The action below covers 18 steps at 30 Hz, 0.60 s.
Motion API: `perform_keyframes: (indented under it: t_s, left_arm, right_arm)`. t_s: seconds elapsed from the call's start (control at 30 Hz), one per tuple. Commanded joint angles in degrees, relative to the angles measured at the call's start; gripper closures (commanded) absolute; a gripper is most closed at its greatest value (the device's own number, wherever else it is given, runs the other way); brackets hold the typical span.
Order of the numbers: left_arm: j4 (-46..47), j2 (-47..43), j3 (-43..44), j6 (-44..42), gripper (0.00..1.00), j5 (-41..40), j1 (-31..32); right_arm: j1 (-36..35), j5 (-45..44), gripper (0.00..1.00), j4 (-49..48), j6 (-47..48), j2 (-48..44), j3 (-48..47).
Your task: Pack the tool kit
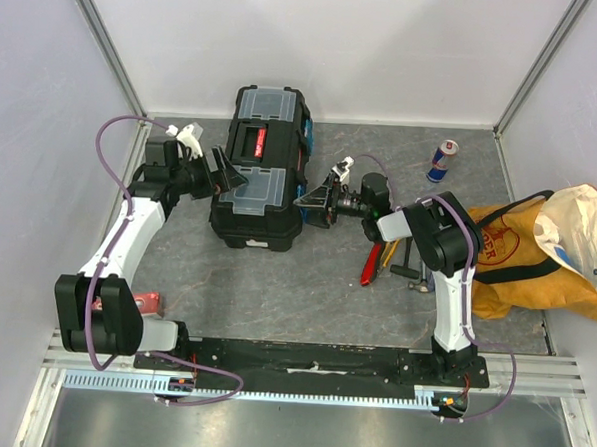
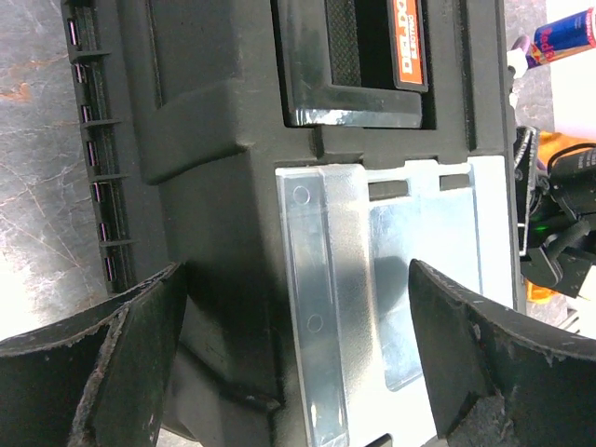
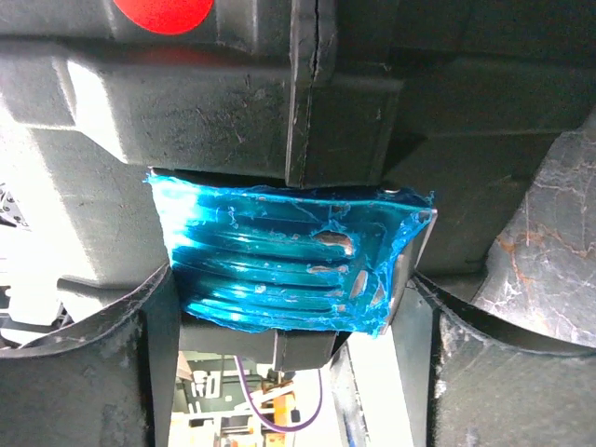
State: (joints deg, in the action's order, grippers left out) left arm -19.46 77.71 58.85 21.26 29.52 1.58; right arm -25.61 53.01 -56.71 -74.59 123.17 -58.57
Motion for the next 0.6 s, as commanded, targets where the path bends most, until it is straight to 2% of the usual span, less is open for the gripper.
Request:
perform_keyframes:
  t_s: [0.0,0.1,0.43,0.57]
  left_arm:
    - [-16.2,7.9,-5.7,-4.9,0.2,2.9,8.4]
    - [-15.5,8.5,-6.1,-2.7,0.23,0.5,10.3]
    - [-14.7,9.6,-7.4,1.3,0.25,-4.6,12.4]
    - [-15.3,10.3,-7.4,1.4,0.26,-6.7,13.0]
  right_arm:
    - [-6.8,-5.8,0.73,-3.4,3.9,0.1,-5.3]
    - [-7.0,-7.3,0.99,-1.9,4.3,-0.1,-5.2]
    - [-7.4,-16.4,1.0,16.2,13.3,-5.6,-5.0]
    - [-7.4,-18.6,1.0,20.0,15.2,-7.2,-5.3]
